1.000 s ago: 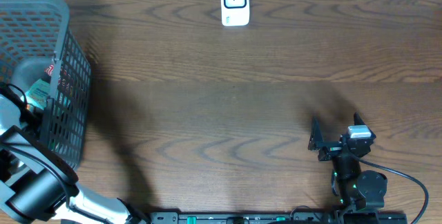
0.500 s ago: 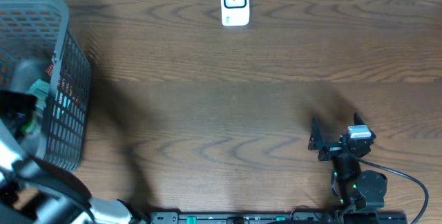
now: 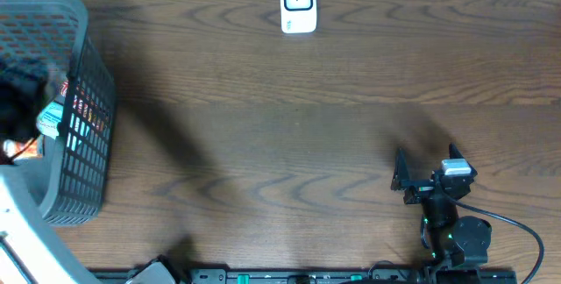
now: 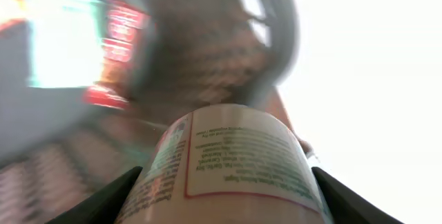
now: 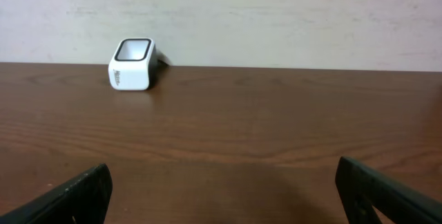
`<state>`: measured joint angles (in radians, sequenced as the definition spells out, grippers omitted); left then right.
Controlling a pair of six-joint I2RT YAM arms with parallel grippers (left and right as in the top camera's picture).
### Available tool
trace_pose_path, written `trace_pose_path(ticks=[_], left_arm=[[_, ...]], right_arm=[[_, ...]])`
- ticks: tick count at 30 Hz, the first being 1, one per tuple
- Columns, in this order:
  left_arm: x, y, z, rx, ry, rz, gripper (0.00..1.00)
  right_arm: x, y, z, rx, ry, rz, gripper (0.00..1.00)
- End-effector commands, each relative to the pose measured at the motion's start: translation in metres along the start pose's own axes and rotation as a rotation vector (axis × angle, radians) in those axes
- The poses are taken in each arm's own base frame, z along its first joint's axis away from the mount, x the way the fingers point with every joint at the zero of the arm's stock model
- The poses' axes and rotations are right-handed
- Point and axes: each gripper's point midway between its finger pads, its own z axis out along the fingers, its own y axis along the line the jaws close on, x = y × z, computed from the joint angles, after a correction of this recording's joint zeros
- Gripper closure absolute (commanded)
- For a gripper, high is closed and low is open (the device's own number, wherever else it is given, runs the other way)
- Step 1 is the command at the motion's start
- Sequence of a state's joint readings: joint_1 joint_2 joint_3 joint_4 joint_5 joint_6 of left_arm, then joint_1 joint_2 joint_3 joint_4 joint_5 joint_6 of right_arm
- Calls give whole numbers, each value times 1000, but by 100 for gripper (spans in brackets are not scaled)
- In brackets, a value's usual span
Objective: Scan the item barcode
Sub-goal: 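Lift the jar out and carry it toward the scanner with left gripper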
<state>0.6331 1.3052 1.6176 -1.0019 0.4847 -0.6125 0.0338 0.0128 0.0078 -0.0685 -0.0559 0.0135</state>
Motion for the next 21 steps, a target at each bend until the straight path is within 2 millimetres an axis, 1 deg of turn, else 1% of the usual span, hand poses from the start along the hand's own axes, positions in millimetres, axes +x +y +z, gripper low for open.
trace_pose_path(ticks=[1, 3, 5, 8, 10, 12, 14, 15, 21], left_arm=[[36, -51, 0, 152, 112, 35, 30], [57, -69, 10, 175, 158, 82, 30], [80, -83, 26, 151, 186, 141, 30], [110, -91, 49, 97, 224, 217, 30], [132, -91, 68, 43, 254, 269, 30], [148, -87, 85, -14, 272, 308, 30], [161, -79, 102, -81, 292, 330, 30], [168, -72, 112, -127, 305, 339, 30], [194, -32, 155, -329, 373, 374, 30]], right_arm=[[1, 1, 0, -5, 2, -4, 1], [1, 1, 0, -5, 2, -4, 1], [1, 1, 0, -5, 2, -4, 1], [1, 1, 0, -5, 2, -4, 1], [1, 1, 0, -5, 2, -4, 1], [1, 1, 0, -5, 2, -4, 1], [1, 1, 0, -5, 2, -4, 1], [1, 1, 0, -5, 2, -4, 1], [1, 1, 0, -5, 2, -4, 1]])
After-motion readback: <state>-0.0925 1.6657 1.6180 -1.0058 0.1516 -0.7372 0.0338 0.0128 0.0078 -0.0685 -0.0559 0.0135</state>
